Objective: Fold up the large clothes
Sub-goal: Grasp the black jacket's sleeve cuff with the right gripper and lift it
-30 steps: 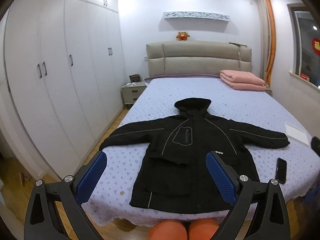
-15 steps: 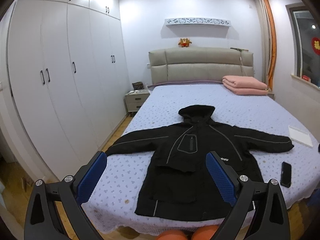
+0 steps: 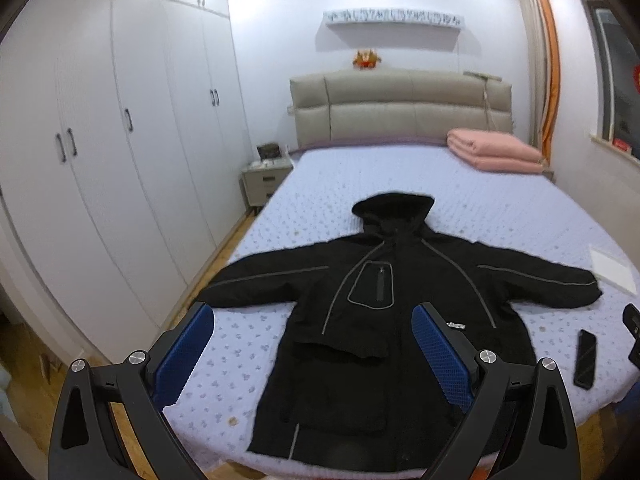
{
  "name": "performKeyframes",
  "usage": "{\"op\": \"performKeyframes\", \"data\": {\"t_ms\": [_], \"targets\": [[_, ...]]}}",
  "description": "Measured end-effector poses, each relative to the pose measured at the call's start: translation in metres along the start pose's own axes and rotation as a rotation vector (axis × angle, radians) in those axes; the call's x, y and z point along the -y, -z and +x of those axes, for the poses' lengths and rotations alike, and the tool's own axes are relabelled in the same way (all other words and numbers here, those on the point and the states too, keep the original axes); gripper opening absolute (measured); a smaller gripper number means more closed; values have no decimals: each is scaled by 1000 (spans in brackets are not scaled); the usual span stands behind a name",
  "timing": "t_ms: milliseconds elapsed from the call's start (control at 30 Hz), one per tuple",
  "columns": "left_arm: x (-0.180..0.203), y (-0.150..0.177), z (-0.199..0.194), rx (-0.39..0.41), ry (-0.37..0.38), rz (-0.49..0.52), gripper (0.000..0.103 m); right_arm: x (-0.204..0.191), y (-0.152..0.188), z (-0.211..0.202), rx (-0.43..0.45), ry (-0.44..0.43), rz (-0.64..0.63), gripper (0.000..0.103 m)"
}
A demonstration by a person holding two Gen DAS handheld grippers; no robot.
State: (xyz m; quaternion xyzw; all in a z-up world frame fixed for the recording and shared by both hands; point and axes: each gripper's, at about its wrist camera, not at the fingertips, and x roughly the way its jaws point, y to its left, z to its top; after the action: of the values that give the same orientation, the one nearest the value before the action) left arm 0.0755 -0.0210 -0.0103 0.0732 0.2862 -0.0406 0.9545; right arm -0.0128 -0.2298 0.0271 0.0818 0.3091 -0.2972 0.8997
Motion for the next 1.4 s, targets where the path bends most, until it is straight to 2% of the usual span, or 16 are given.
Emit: {"op": "performKeyframes", "data": {"t_ms": [233, 300, 400, 500, 600, 800, 1000, 1167, 1300, 1367, 1400], "targets": [[53, -18, 158, -146, -9, 34, 99, -24, -3, 145, -69, -22, 32, 103], [71, -21, 201, -199, 17, 53, 99, -30, -8, 188, -127, -21, 52, 103], [103, -26, 238, -266, 73, 100, 99, -27, -16, 227, -178, -6, 75, 103], [139, -29, 254, -317, 115, 156, 99, -11, -31, 254, -239, 49, 52, 103], [182, -41, 261, -355, 161, 198, 99, 24, -52, 268, -278, 111, 65, 103], [277, -70, 278, -384, 253, 261, 100, 133, -97, 299, -334, 207, 158, 103], [370, -70, 303, -406, 289, 296, 100, 224, -112, 365, -382, 199, 197, 103], [439, -50, 326, -435, 300, 310, 99, 282, -105, 428, -436, 156, 225, 103], [488, -27, 349, -446, 285, 327, 99, 320, -86, 480, -510, 131, 242, 91], [507, -17, 362, -463, 270, 333, 99, 336, -74, 500, -540, 105, 266, 81], [512, -13, 367, -469, 264, 331, 99, 342, -68, 509, -555, 85, 280, 73]]}}
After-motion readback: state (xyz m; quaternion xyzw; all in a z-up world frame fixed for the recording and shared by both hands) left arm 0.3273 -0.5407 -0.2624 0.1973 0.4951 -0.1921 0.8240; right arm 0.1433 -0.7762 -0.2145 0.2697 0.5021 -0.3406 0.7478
